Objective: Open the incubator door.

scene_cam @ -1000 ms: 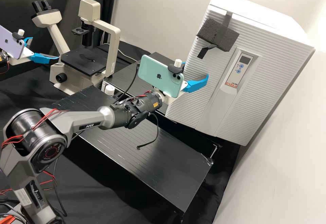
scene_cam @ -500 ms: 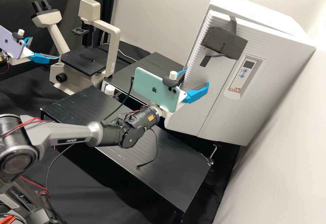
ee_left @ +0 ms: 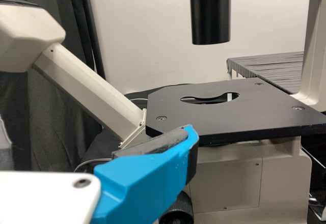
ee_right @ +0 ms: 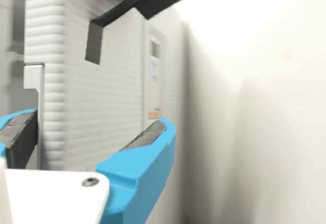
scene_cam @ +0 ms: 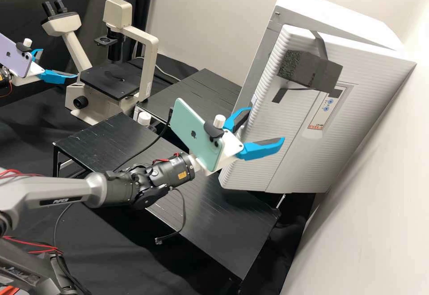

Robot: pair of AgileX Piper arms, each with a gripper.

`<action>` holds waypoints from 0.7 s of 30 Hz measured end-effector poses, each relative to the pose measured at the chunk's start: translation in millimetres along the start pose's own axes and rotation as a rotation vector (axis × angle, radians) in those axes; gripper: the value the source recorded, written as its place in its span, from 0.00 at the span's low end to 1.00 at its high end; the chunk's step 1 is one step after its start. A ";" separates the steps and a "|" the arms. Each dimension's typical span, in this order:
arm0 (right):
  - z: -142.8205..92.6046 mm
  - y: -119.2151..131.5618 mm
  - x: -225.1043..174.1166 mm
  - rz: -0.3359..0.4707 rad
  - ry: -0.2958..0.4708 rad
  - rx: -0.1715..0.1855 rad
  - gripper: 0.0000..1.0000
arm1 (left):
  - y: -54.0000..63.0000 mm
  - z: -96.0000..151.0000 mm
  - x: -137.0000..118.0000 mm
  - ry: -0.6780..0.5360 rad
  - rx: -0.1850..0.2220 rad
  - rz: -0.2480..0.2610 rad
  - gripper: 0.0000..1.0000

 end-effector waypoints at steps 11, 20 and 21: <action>-27.6 5.3 -45.6 0.187 0.081 -0.061 1.00 | 0.0 0.0 0.0 0.000 0.000 0.000 1.00; -37.8 1.9 -62.1 0.174 0.198 -0.027 1.00 | 0.0 0.0 0.0 0.000 0.000 0.000 1.00; -38.8 0.8 -63.3 0.165 0.225 -0.011 1.00 | 0.0 0.0 0.0 0.000 0.000 0.000 1.00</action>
